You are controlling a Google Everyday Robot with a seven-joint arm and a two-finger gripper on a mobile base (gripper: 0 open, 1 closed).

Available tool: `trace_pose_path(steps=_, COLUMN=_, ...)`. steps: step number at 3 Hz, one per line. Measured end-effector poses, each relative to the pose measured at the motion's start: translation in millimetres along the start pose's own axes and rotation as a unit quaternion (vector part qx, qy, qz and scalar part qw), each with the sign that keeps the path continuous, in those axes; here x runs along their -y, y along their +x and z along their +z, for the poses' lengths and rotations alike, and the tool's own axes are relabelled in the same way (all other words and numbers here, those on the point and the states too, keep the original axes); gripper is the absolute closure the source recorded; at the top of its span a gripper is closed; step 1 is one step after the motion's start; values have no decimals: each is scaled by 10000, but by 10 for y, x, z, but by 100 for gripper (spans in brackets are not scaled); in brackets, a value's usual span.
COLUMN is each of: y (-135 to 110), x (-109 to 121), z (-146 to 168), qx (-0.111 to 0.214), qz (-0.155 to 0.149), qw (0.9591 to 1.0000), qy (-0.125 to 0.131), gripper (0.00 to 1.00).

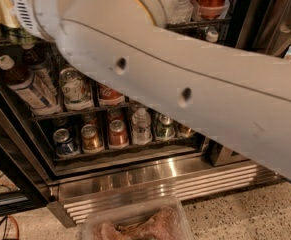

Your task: Pick green can from top shelf of fridge

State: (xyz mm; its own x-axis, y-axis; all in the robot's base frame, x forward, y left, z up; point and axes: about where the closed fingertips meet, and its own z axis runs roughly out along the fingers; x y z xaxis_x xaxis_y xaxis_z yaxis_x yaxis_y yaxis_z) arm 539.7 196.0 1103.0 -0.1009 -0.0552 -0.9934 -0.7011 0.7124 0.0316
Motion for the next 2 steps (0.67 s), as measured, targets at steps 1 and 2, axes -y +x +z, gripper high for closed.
trace_pose_path(steps=1, y=278, x=12, z=-268, qx=-96, qz=546, qw=9984, qy=138, gripper=100)
trace_pose_path(steps=2, y=527, x=-129, z=-298, qx=-165, qz=971, qw=9951, qy=-9, gripper=100)
